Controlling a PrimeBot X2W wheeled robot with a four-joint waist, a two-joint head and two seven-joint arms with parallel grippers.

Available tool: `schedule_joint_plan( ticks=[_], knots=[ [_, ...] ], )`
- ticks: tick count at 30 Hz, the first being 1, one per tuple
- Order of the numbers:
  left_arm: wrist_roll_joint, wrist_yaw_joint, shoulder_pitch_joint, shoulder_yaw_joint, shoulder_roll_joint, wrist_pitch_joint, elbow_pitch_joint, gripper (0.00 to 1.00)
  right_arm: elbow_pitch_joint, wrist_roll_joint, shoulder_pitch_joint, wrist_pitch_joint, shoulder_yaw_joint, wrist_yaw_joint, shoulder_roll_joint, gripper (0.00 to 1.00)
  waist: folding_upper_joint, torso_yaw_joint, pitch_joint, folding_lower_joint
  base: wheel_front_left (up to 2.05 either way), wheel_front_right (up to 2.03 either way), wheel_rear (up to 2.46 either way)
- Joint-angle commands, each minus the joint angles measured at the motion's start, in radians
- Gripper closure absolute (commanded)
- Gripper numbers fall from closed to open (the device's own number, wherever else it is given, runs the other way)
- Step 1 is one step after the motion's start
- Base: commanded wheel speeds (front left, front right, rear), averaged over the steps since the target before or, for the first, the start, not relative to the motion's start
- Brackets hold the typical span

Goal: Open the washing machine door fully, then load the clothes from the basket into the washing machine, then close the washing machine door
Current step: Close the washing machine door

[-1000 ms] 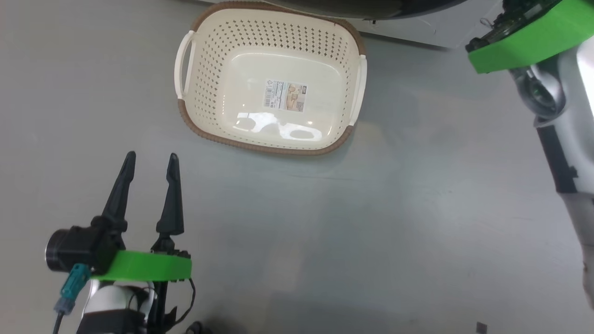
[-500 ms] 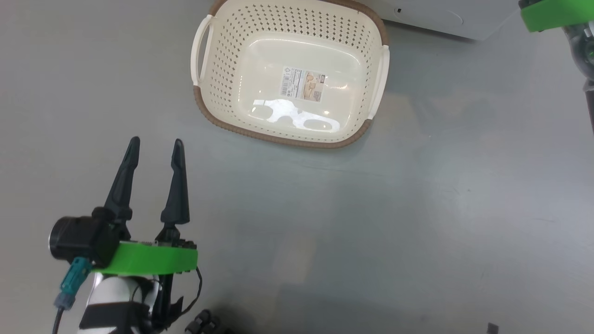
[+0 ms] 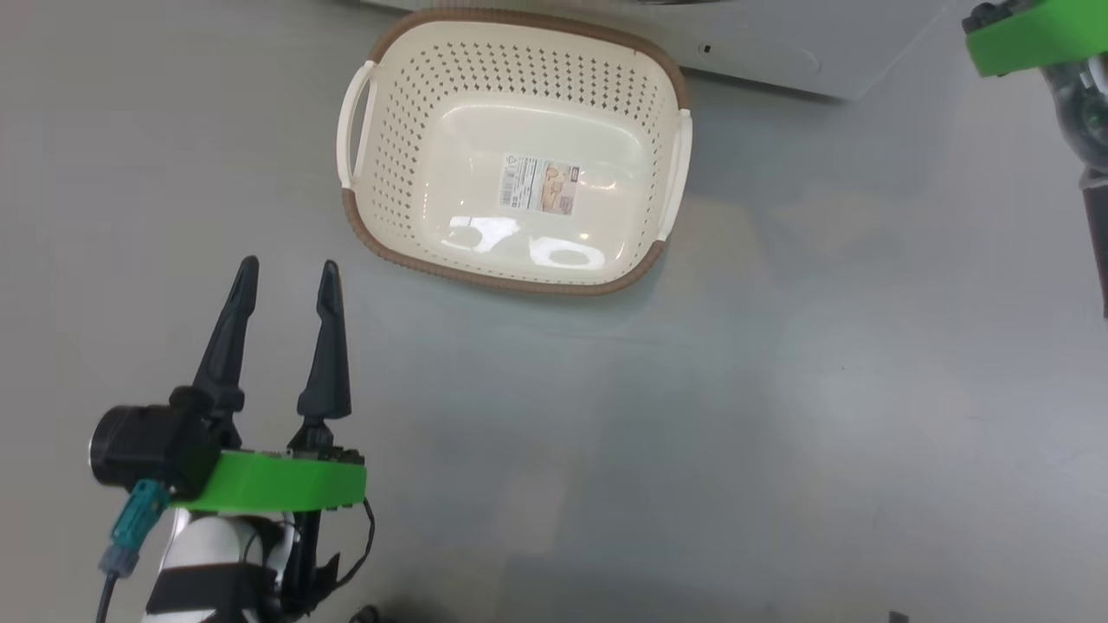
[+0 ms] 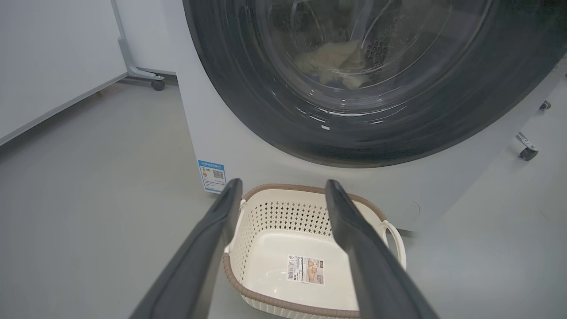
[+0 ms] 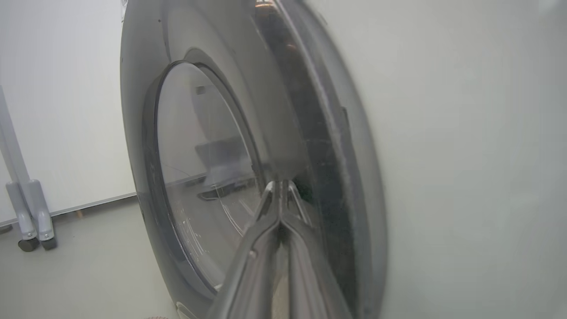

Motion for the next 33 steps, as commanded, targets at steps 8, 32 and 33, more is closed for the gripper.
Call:
schedule_joint_plan(
  ticks=[8, 32, 33],
  knots=[
    [-0.036, 0.005, 0.009, 0.036, 0.015, -0.011, 0.009, 0.0, -0.099, 0.031, 0.173, -0.005, -0.028, -0.013, 0.026, 0.82, -0.0001, -0.067, -0.145, 0.0, 0.0, 0.0, 0.0],
    [-0.069, -0.012, 0.158, 0.081, 0.015, -0.011, 0.119, 0.0, -0.242, -0.013, 0.751, -0.005, -0.147, -0.013, 0.068, 0.0, -0.0001, -0.213, -0.462, 0.0, 0.0, 0.0, 0.0],
    [-0.064, -0.011, 0.163, 0.081, 0.015, -0.011, 0.122, 0.0, -0.244, -0.014, 0.767, -0.005, -0.157, -0.013, 0.068, 0.0, -0.0001, -0.215, -0.464, 0.0, 0.0, 0.0, 0.0]
  ],
)
